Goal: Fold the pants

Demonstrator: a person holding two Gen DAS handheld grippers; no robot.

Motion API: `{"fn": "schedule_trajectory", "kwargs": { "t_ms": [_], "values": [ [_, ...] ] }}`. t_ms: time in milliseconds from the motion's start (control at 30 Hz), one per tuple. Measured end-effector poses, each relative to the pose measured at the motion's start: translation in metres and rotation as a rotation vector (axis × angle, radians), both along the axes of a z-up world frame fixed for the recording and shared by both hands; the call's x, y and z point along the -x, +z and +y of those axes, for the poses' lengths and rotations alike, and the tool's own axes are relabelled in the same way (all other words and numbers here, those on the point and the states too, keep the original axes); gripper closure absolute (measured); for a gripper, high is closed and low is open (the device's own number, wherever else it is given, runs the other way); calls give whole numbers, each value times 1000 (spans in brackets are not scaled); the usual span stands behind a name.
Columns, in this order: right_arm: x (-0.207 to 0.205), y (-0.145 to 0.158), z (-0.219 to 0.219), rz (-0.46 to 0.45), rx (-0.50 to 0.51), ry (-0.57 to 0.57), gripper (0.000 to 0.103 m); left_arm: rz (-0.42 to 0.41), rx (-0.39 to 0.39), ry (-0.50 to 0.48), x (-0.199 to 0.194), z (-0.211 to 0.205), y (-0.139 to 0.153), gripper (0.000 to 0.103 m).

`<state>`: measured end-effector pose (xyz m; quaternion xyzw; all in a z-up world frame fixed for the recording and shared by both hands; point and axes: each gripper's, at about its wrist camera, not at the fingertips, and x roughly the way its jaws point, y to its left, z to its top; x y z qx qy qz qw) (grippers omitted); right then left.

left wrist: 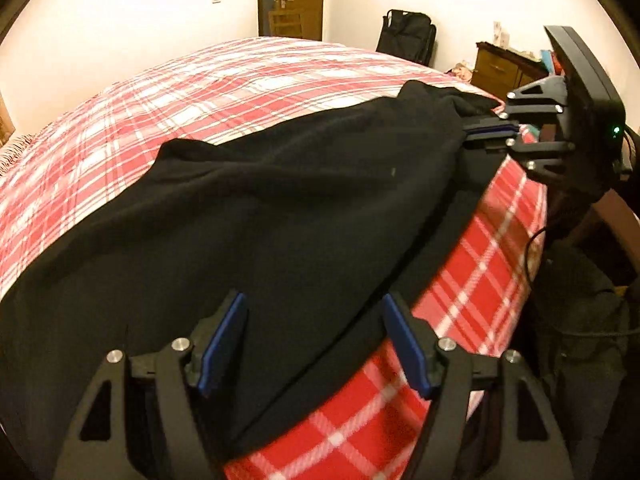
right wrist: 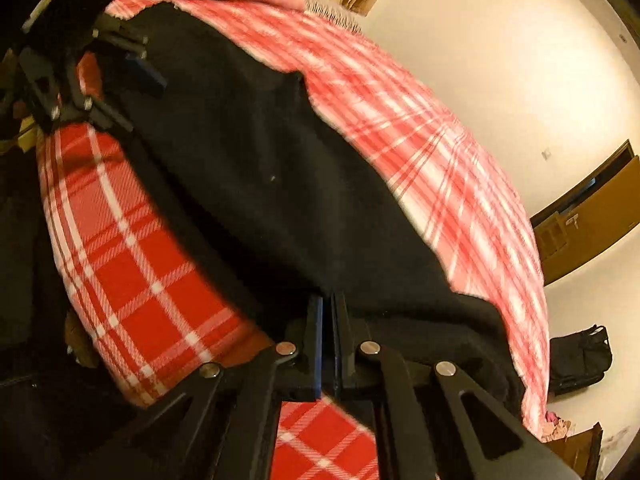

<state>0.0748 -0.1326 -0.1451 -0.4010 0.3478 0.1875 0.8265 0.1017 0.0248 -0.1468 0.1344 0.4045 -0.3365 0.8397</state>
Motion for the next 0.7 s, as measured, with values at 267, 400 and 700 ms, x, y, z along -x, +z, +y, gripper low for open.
{"fn": "schedule_trajectory", "kwargs": {
  "t_ms": [267, 400, 700],
  "values": [
    [-18, 22, -5, -16, -140, -71, 100, -50, 5, -3, 5, -21, 2, 30],
    [-16, 26, -4, -20, -149, -65, 100, -121, -67, -29, 4, -55, 2, 30],
    [-7, 33, -5, -17, -185, -61, 100, -101, -111, -61, -9, -87, -4, 60]
  ]
}}
